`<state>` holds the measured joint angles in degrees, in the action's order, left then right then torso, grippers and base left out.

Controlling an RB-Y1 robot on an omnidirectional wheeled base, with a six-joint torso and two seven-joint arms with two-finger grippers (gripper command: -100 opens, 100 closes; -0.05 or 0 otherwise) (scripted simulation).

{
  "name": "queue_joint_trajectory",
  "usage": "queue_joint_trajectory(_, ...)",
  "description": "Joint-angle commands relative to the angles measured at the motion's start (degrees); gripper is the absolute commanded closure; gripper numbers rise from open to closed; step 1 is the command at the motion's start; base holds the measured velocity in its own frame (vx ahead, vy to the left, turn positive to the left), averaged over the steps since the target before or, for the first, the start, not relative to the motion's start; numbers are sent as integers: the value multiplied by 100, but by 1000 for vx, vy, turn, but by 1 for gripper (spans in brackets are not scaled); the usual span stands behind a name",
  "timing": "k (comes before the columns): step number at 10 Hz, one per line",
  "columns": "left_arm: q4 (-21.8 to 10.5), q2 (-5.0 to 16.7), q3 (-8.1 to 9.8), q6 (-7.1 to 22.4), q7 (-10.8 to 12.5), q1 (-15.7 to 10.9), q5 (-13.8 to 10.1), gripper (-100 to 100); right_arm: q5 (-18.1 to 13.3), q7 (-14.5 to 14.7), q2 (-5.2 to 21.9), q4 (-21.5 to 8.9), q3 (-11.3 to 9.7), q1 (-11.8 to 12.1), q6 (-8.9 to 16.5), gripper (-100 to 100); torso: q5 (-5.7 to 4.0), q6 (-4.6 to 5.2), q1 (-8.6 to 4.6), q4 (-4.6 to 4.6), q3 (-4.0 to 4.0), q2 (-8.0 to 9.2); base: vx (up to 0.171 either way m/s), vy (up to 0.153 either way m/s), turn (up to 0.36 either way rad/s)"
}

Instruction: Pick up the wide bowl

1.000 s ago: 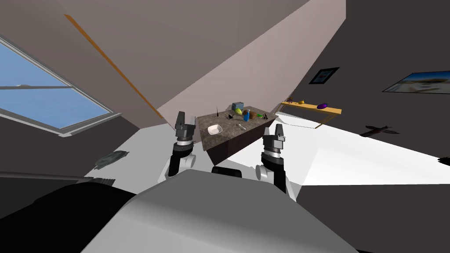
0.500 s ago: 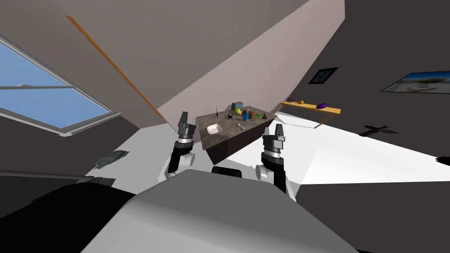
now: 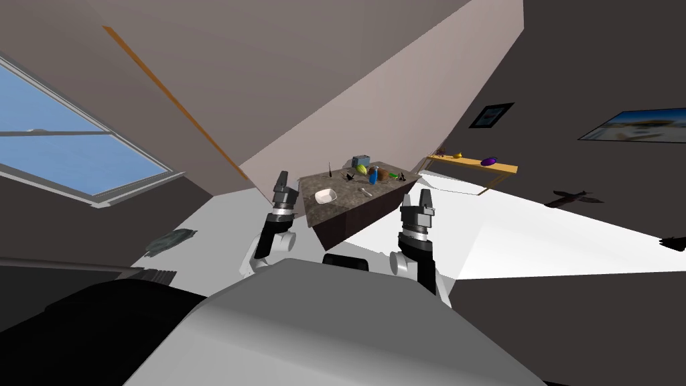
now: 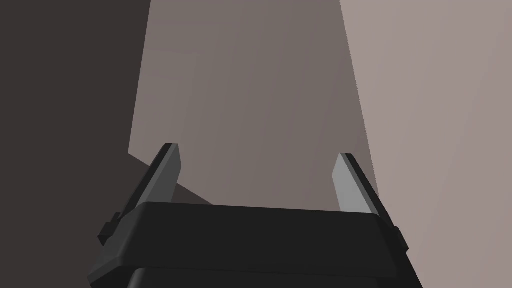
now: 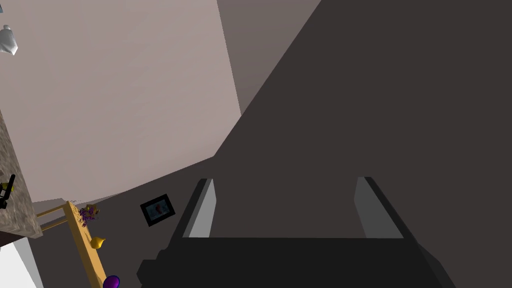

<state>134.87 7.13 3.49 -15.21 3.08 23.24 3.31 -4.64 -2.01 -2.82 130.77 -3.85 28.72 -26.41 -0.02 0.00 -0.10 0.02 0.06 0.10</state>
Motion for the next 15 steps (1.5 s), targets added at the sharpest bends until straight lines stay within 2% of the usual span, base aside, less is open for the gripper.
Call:
queue_joint_trajectory(1,-12,2,30,246,18,-45,-21,-100,0,0,0,0,0,0,0,0,0,0,0,0,0,0,-23,-26,0)
queue_joint_trajectory(2,-44,11,111,445,68,-106,-79,-100,0,0,0,0,0,0,0,0,0,0,1,0,-1,-2,-22,-28,-5)
queue_joint_trajectory(3,-44,11,111,567,68,-106,-79,-100,0,0,0,0,0,0,0,0,0,0,1,0,-1,-2,-21,-26,-2)
queue_joint_trajectory(4,-75,17,194,743,120,-169,-139,-100,0,0,0,0,0,0,0,0,0,0,1,0,-1,-2,-25,-35,-4)
queue_joint_trajectory(5,-75,17,194,889,120,-169,-139,-100,0,0,0,0,0,0,0,0,-1,0,-2,0,-1,-1,-23,-29,0)
queue_joint_trajectory(10,-177,34,438,1757,283,-363,-333,-100,0,0,0,0,0,0,0,0,-1,0,-1,0,-1,-2,-23,-32,0)
queue_joint_trajectory(15,-261,61,584,2566,391,-492,-477,-100,0,0,0,0,0,0,0,0,-1,0,-2,-1,-4,-8,-9,-32,6)
